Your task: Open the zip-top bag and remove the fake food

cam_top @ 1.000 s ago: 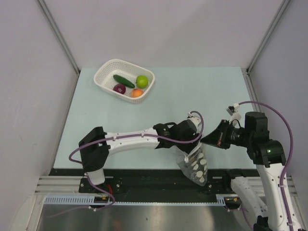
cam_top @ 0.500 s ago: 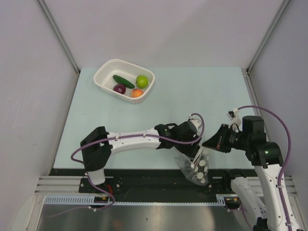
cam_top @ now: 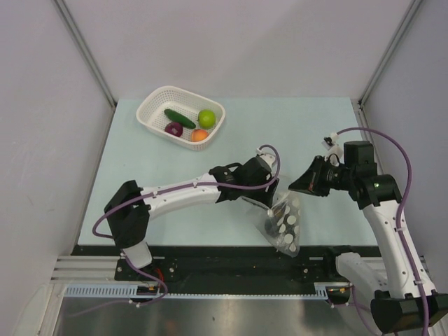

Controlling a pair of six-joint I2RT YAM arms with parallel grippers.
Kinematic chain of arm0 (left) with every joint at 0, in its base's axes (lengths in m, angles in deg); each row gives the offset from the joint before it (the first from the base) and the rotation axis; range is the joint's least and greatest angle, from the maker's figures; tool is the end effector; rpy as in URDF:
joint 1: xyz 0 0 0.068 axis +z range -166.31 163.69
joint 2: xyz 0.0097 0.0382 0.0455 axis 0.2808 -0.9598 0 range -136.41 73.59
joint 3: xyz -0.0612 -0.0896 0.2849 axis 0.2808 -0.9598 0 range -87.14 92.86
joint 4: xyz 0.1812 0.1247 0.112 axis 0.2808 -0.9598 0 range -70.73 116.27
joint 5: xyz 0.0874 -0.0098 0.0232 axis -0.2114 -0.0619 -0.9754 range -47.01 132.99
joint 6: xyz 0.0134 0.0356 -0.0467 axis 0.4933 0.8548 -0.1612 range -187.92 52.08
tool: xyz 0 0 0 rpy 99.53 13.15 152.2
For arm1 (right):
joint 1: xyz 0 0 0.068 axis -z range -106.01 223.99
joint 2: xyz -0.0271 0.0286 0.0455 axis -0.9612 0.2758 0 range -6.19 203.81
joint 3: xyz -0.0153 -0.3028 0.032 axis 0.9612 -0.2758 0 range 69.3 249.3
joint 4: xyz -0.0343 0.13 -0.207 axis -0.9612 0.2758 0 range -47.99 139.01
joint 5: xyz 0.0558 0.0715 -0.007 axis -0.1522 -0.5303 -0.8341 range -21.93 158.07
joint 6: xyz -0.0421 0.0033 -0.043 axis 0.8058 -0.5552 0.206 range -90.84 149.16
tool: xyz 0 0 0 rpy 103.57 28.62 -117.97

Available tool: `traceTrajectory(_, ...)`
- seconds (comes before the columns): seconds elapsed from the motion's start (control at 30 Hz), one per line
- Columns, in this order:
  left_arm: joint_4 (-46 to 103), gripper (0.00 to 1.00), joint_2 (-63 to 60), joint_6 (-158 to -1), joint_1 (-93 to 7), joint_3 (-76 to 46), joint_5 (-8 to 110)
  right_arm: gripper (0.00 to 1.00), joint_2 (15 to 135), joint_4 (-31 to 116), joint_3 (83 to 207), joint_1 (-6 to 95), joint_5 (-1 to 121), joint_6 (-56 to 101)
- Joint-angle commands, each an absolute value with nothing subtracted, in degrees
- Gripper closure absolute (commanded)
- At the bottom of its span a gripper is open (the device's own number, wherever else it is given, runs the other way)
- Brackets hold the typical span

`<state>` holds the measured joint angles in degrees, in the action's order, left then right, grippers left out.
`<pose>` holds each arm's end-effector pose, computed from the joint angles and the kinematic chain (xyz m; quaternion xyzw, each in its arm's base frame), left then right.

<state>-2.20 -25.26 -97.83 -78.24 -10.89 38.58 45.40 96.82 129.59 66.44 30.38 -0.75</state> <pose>0.1794 -0.3292 0.2820 0.2475 0.9092 -0.2139 0.2576 0.1242 0.0440 0.3614 0.0518 0.8846 0.3974 0.2387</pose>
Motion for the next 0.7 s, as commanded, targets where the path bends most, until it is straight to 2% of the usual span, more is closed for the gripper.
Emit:
traceTrajectory(0.0, -2.03, 0.26, -21.24, -96.39, -77.92, -11.37, 38.41, 1.00, 45.84, 91.32, 132.93, 64.32, 29.05, 0.34)
traceTrajectory(0.1, -0.46, 0.29, -21.33, -96.48, -78.01, -12.86, 40.69, 1.00, 45.67, 92.19, 131.71, 63.88, 30.37, 0.86)
traceTrajectory(0.23, 2.89, 0.39, -21.94, -97.36, -78.62, -16.29, 45.88, 1.00, 42.77, 94.65, 127.93, 63.88, 33.44, 1.04)
traceTrajectory(0.47, 3.68, 0.36, -25.98, -96.66, -80.65, -14.28, 45.71, 1.00, 36.62, 94.22, 121.16, 64.41, 32.40, -3.26)
traceTrajectory(0.67, 5.88, 0.40, -30.02, -96.92, -80.65, -12.52, 45.63, 1.00, 34.85, 93.95, 121.51, 64.76, 31.86, -5.73)
